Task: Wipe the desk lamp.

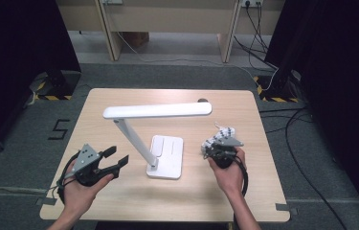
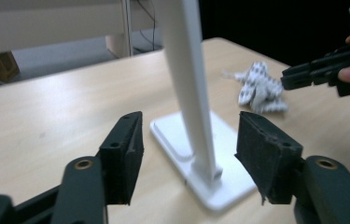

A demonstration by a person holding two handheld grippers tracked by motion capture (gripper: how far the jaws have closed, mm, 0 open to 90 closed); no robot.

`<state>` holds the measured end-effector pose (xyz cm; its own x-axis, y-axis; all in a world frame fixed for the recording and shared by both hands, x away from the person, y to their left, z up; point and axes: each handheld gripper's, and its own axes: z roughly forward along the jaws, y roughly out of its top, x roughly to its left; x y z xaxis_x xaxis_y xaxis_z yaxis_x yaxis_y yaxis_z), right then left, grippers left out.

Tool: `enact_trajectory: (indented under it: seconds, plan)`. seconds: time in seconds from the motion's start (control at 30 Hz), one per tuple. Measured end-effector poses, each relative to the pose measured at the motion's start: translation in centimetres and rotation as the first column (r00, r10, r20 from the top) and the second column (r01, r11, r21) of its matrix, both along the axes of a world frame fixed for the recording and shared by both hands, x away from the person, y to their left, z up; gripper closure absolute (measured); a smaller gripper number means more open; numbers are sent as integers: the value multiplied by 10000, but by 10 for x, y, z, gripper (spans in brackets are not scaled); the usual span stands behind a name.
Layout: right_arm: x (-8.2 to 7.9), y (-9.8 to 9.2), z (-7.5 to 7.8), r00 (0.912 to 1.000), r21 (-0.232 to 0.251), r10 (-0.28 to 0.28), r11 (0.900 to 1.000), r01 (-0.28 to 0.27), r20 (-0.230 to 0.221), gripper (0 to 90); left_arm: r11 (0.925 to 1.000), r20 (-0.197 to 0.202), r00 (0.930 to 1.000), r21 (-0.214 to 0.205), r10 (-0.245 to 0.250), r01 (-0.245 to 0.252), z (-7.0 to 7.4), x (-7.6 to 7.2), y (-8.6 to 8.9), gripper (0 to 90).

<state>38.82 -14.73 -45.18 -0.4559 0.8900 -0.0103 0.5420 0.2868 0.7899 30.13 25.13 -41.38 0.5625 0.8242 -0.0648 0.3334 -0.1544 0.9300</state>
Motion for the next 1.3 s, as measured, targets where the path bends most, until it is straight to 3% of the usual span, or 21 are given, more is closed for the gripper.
enact_trajectory:
  seconds: [0.07,0.1,0.23,0.43,0.47,0.5,0.57,0.63,0.8,0.87,1.3]
  plan:
    - [-13,16,-13,9952,179,759,9970,-750,-616,787,9998,-337,9993,153,-143,148,-14,-1,6,524]
    - [-13,16,-13,9952,179,759,9970,-750,-616,787,9994,-626,9977,175,-273,285,-21,2,8,524]
    - [-26,37,-27,9778,213,1643,9864,-1630,-1301,860,9971,-1456,9877,418,-569,636,-43,20,6,696]
    - [-44,64,-38,9436,276,2689,9628,-2687,-1933,900,9901,-2058,9766,1099,-631,871,-64,59,-22,796]
    - [-48,70,-41,9334,254,2937,9552,-2949,-2061,900,9892,-2139,9749,1173,-611,878,-67,64,-25,810]
    - [-48,70,-41,9334,254,2937,9552,-2949,-2061,900,9883,-2294,9716,1240,-581,883,-70,69,-28,810]
    - [-51,74,-44,9236,284,3139,9485,-3156,-2200,900,9860,-2503,9666,1387,-555,925,-75,75,-33,817]
    - [-52,77,-46,9200,243,3260,9441,-3288,-2176,900,9854,-2663,9624,1420,-529,935,-79,79,-35,823]
    - [-51,81,-49,9178,71,3235,9437,-3308,-2303,900,9831,-2943,9529,1391,-734,1187,-83,81,-42,814]
    - [-50,81,-51,9171,123,3212,9447,-3277,-2360,899,9810,-2934,9532,1515,-727,1214,-83,81,-44,810]
    - [-43,76,-53,9298,43,2994,9521,-3056,-2140,899,9698,-3271,9402,1826,-954,1619,-88,81,-56,814]
